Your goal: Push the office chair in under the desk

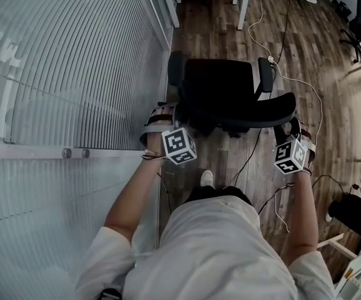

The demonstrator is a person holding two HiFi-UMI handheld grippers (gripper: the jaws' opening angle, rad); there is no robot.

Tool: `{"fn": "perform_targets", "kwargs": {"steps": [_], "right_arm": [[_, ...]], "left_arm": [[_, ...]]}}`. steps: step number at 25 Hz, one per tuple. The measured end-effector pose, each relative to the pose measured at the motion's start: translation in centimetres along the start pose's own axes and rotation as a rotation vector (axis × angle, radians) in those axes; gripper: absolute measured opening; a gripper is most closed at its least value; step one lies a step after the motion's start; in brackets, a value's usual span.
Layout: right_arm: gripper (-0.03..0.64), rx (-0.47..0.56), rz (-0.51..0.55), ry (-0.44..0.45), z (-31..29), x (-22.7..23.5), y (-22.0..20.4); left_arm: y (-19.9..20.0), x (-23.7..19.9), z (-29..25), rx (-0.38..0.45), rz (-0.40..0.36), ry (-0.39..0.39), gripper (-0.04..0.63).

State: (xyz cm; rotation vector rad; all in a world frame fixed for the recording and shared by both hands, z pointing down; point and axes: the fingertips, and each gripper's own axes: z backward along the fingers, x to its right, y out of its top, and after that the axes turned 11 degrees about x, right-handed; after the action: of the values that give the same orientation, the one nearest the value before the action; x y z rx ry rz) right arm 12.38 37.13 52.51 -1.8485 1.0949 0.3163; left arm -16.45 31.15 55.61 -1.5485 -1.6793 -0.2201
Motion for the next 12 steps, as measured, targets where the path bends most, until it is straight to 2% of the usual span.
{"fn": "perform_targets", "kwargs": {"steps": [12], "right_arm": [[0.161, -0.02, 0.008, -0.013, -4.0, 2.8, -0.2]], "left_arm": [[-0.5, -2.7, -3.3, -0.009, 0.025, -0.004, 0.209]]}}
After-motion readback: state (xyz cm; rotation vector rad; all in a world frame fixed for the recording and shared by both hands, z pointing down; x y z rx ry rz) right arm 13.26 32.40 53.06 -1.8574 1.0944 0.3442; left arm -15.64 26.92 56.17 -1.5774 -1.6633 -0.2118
